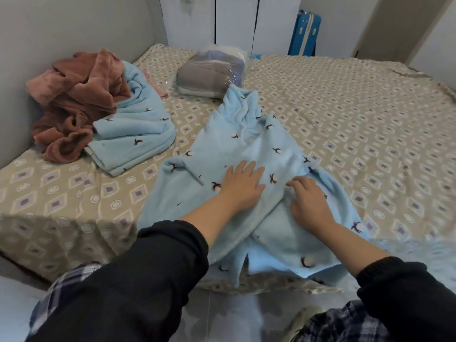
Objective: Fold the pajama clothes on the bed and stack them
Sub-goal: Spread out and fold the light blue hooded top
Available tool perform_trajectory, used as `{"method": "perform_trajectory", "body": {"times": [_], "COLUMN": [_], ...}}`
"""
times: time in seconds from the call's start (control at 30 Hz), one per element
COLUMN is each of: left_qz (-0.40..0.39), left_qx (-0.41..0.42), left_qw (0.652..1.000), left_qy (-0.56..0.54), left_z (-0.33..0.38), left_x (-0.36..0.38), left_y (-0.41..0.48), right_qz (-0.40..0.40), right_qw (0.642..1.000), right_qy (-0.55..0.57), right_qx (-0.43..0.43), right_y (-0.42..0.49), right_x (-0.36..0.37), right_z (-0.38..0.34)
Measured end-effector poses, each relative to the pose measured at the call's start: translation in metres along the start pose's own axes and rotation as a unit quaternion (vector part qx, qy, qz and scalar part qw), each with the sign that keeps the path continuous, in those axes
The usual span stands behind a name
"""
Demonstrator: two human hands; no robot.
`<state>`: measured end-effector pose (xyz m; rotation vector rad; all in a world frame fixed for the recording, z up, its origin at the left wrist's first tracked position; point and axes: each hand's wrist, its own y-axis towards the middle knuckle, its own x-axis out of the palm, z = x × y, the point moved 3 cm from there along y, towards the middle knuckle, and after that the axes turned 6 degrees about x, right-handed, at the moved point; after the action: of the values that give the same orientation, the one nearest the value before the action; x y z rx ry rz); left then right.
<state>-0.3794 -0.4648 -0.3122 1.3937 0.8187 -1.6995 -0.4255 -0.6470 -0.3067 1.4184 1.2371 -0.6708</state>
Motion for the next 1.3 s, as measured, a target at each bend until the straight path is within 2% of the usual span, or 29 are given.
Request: {"method": "perform_trajectory", "body": {"times": [0.07,0.17,0.3,0.43,0.47,0.5,0.53,0.6,0.67,0.8,0.93,1.03,1.13,1.2,1.3], "left_qz": [0.002,0.062,0.11,0.125,0.122,0.115,0.106,0.075,0.046,0.072,0.063,0.039,0.007,0.016,0.028], "left_qx": [0.008,0.013,0.018,0.002,-0.002,-0.006,-0.007,-0.002,0.006,0.023,0.015,0.014,0.038,0.041,0.076], "left_qw": [1.0,0.998,0.986,0.973,0.969,0.965,0.961,0.963,0.975,0.985,0.988,0.987,0.973,0.965,0.988], "left_qy": [-0.006,-0.019,-0.127,-0.195,-0.215,-0.237,-0.257,-0.259,-0.217,-0.156,-0.139,-0.156,-0.226,-0.26,-0.128], "left_z": [-0.009,-0.021,-0.027,-0.034,-0.036,-0.037,-0.039,-0.043,-0.044,-0.038,-0.036,-0.035,-0.047,-0.057,-0.05], "left_x": [0.017,0.036,0.036,0.037,0.037,0.038,0.038,0.038,0.041,0.048,0.045,0.044,0.031,0.024,0.028], "left_y": [0.007,0.004,0.003,0.004,0.006,0.009,0.013,0.022,0.027,0.018,0.014,0.018,0.022,0.017,0.004], "right_qz": [0.017,0.019,-0.065,-0.112,-0.117,-0.112,-0.099,-0.086,-0.092,-0.071,-0.111,-0.128,-0.074,-0.069,-0.12], "right_qw": [0.999,0.994,0.983,0.982,0.978,0.975,0.967,0.929,0.909,0.912,0.917,0.924,0.903,0.894,0.888], "right_qy": [-0.016,-0.058,-0.106,-0.146,-0.164,-0.171,-0.158,-0.111,-0.052,0.065,0.134,0.118,0.151,0.149,0.081], "right_qx": [0.048,0.087,0.138,0.041,0.045,0.092,0.176,0.342,0.404,0.398,0.359,0.342,0.396,0.418,0.437], "right_y": [0.008,0.026,0.061,0.087,0.09,0.091,0.088,0.073,0.063,0.079,0.1,0.103,0.102,0.103,0.109], "right_x": [-0.008,-0.012,0.005,0.02,0.019,0.015,0.01,-0.001,-0.002,0.003,0.017,0.025,0.023,0.024,0.025], "right_z": [0.021,0.05,0.072,0.07,0.081,0.099,0.123,0.166,0.183,0.168,0.13,0.128,0.144,0.144,0.13]}}
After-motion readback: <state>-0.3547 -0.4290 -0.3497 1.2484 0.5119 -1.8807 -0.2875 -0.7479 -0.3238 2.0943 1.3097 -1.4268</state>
